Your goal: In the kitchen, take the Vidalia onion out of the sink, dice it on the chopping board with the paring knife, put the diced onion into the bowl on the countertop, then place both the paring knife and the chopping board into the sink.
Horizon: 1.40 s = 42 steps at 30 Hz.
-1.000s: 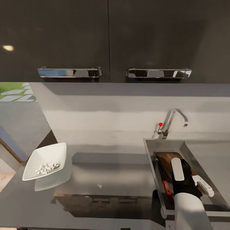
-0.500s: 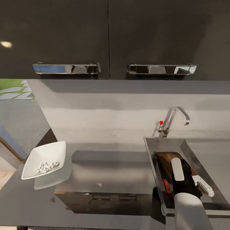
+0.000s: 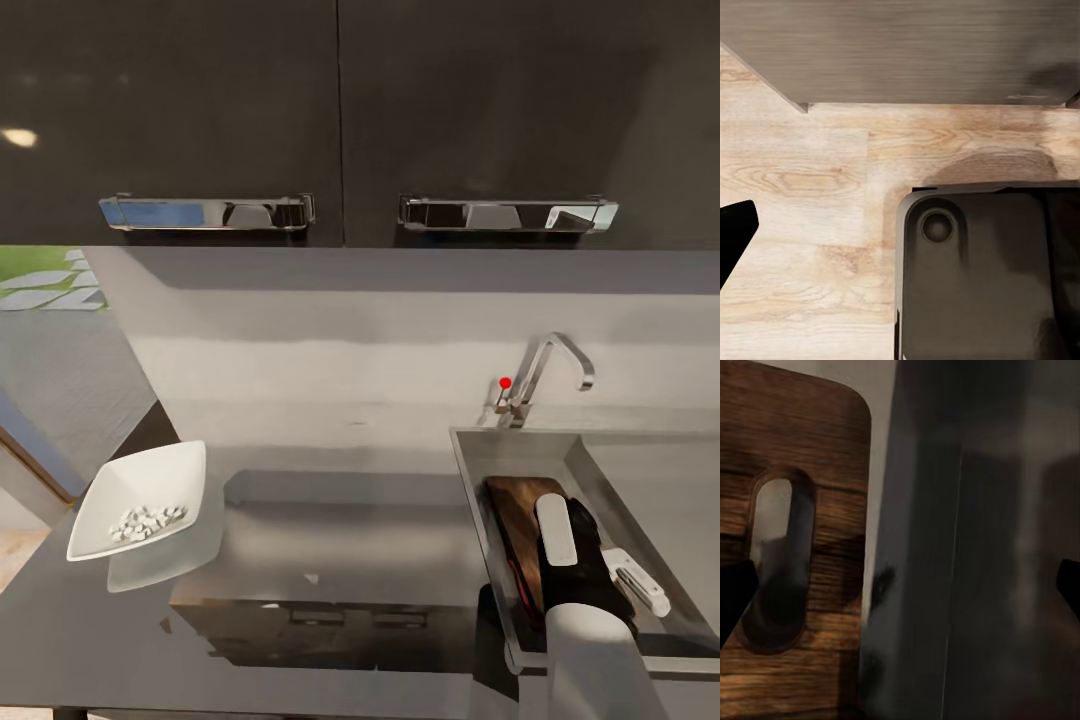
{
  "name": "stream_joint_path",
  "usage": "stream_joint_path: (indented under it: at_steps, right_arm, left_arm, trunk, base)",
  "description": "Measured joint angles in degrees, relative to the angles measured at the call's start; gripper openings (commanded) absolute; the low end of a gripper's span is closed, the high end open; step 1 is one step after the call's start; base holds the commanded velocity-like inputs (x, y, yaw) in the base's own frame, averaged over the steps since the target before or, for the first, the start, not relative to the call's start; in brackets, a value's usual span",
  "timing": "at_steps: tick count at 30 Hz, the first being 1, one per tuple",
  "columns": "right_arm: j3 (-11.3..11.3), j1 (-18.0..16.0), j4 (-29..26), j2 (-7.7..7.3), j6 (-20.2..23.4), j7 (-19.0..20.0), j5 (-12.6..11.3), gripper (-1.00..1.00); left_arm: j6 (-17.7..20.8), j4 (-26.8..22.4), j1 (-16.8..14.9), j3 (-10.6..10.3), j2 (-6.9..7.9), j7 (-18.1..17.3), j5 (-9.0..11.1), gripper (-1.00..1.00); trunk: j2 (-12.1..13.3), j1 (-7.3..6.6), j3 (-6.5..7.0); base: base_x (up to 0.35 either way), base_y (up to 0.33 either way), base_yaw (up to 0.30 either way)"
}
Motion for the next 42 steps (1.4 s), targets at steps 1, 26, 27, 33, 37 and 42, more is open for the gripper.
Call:
stream_joint_path:
  at_steps: [1,26,27,33,37,42]
  right_arm:
    - [0.03,0.00,-0.10,0.00,0.00,0.00,0.00,1.00]
    - [14.65,3.77,-28.64,-5.01,26.36,35.75,1.97,1.00]
    - [14.69,4.10,-28.73,-5.14,26.33,36.52,2.61,1.00]
    - [14.95,8.45,-30.11,-5.57,25.65,50.29,12.33,1.00]
    - [15.02,10.77,-30.85,-5.42,22.76,58.53,20.16,1.00]
    - [15.08,14.28,-31.31,-5.15,14.51,65.90,28.45,1.00]
  left_arm:
    - [-0.01,0.00,0.00,0.00,0.00,0.01,0.00,1.00]
    - [0.00,0.00,0.00,-0.01,0.05,-0.01,0.03,1.00]
    - [0.01,0.00,0.00,-0.01,0.06,0.00,0.03,1.00]
    - [0.04,0.00,0.00,0.00,0.07,0.01,0.03,1.00]
    - [0.04,0.00,0.00,0.00,0.07,0.02,0.03,1.00]
    - [0.04,0.00,0.00,0.00,0.07,0.02,0.03,1.00]
  trunk:
    - [0.00,0.00,0.00]
    - [0.01,0.03,0.00]
    - [0.01,0.03,0.00]
    - [0.01,0.03,0.00]
    - [0.01,0.03,0.00]
    - [0.01,0.03,0.00]
  base:
    - [0.000,0.000,0.000]
    - [-0.136,0.000,0.000]
    - [-0.333,0.000,0.000]
    - [-0.334,0.000,0.000]
    - [-0.335,0.000,0.000]
    - [-0.335,0.000,0.000]
